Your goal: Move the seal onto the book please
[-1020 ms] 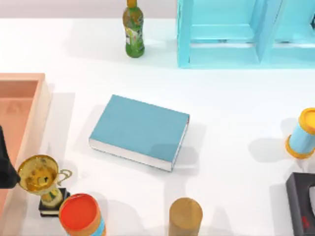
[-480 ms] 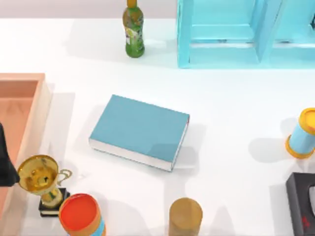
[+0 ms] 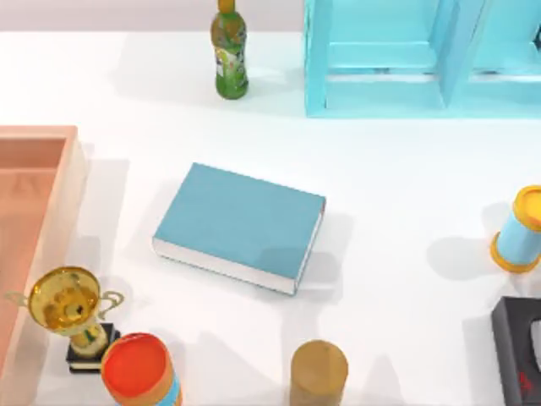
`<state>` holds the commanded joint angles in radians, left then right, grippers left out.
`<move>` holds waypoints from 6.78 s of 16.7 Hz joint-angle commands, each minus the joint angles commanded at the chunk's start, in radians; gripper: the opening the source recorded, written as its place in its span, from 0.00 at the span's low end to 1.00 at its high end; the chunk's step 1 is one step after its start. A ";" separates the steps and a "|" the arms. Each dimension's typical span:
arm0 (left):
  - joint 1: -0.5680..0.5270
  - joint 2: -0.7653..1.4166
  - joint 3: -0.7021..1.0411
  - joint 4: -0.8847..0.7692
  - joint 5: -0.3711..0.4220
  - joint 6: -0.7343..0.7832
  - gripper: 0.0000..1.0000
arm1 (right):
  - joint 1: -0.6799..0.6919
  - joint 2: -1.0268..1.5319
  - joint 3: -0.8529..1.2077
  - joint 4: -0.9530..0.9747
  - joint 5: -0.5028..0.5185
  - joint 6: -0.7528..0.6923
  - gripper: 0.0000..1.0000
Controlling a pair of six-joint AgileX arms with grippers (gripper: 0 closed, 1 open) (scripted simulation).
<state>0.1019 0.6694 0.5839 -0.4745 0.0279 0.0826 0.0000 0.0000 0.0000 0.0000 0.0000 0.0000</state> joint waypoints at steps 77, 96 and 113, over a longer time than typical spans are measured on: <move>-0.267 1.147 1.091 -0.935 -0.029 -0.218 0.00 | 0.000 0.000 0.000 0.000 0.000 0.000 1.00; -0.682 1.575 1.366 -0.797 -0.025 -0.632 0.00 | 0.000 0.000 0.000 0.000 0.000 0.000 1.00; -0.685 1.576 1.386 -0.815 -0.025 -0.635 0.45 | 0.000 0.000 0.000 0.000 0.000 0.000 1.00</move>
<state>-0.5830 2.2459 1.9698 -1.2898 0.0033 -0.5523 0.0000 0.0000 0.0000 0.0000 0.0000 0.0000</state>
